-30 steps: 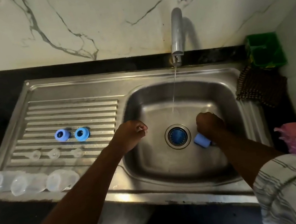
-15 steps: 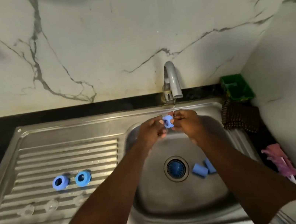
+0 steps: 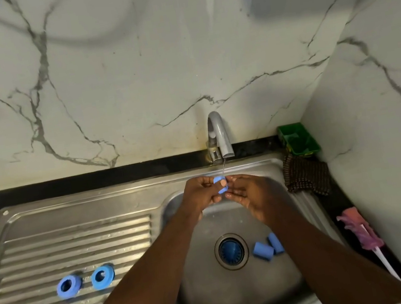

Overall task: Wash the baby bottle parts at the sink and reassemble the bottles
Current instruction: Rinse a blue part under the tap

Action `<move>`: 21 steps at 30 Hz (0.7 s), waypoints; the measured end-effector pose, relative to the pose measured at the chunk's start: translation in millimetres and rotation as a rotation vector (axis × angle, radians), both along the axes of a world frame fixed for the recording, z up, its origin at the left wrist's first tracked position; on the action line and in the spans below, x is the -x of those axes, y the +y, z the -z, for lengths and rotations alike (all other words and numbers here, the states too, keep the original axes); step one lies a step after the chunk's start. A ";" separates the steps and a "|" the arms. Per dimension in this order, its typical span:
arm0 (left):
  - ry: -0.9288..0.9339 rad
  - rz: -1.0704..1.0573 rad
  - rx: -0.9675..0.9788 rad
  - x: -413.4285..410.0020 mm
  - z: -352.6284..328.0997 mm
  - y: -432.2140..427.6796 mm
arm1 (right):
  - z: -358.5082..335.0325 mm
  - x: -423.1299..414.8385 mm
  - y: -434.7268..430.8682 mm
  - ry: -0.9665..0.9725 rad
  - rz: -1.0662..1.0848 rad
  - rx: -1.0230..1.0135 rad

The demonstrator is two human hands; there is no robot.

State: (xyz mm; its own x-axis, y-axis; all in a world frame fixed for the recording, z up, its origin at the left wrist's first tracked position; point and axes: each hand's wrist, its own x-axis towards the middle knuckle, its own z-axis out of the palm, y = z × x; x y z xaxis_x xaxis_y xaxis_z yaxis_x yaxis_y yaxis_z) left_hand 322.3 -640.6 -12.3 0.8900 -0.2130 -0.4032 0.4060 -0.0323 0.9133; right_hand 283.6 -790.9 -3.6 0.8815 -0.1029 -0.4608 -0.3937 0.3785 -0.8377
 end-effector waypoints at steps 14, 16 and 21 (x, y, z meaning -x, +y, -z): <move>0.095 0.019 0.142 -1.9 -4.9 -5.0 | 3.4 -13.6 -9.4 -0.091 -0.103 0.374; 0.136 -0.038 0.184 -2.7 -4.3 -3.5 | 2.0 -16.1 -5.6 -0.129 -0.166 0.436; 0.038 -0.015 0.108 -7.4 -5.4 -1.8 | -4.1 -19.8 2.3 -0.175 -0.143 0.498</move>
